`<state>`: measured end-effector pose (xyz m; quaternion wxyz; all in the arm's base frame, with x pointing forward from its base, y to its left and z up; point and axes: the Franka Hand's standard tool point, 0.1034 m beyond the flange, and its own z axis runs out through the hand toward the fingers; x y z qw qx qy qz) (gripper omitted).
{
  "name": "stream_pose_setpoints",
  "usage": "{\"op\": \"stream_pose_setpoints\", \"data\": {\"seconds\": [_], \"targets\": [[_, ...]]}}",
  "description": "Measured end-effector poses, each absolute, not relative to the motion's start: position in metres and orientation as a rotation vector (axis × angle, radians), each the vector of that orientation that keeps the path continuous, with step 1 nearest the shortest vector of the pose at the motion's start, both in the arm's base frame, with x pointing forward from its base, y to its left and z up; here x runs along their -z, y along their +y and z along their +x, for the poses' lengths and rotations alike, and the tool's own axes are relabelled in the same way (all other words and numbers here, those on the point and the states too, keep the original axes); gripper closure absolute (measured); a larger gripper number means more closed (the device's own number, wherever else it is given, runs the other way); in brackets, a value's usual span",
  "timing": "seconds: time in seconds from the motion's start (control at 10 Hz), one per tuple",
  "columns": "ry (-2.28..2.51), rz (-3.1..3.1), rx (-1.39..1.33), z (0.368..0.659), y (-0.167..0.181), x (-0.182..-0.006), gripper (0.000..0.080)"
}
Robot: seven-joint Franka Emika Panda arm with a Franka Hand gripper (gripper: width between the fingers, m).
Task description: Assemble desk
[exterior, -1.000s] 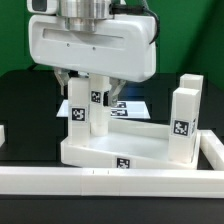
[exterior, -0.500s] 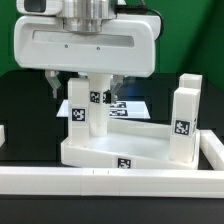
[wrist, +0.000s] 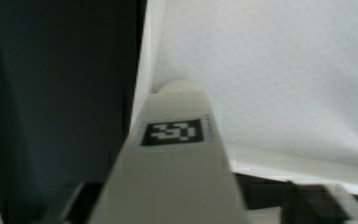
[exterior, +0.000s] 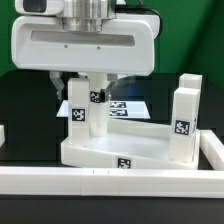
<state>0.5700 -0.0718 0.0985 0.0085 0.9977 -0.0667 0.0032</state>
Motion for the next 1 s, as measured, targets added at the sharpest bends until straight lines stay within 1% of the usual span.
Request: {"op": "stream_pose_setpoints", "data": {"seconds": [0.1,0.4,1.0], "targets": [[-0.208,3.118,-0.010,0.5700,-0.0718,-0.0985,0.0511],[-0.280,3.115,-0.010,0.5697,-0.0720,-0.0985,0.0511],[-1.210,2.910,0.010,0.5664,-0.0750,-0.0980,0.0509]]}}
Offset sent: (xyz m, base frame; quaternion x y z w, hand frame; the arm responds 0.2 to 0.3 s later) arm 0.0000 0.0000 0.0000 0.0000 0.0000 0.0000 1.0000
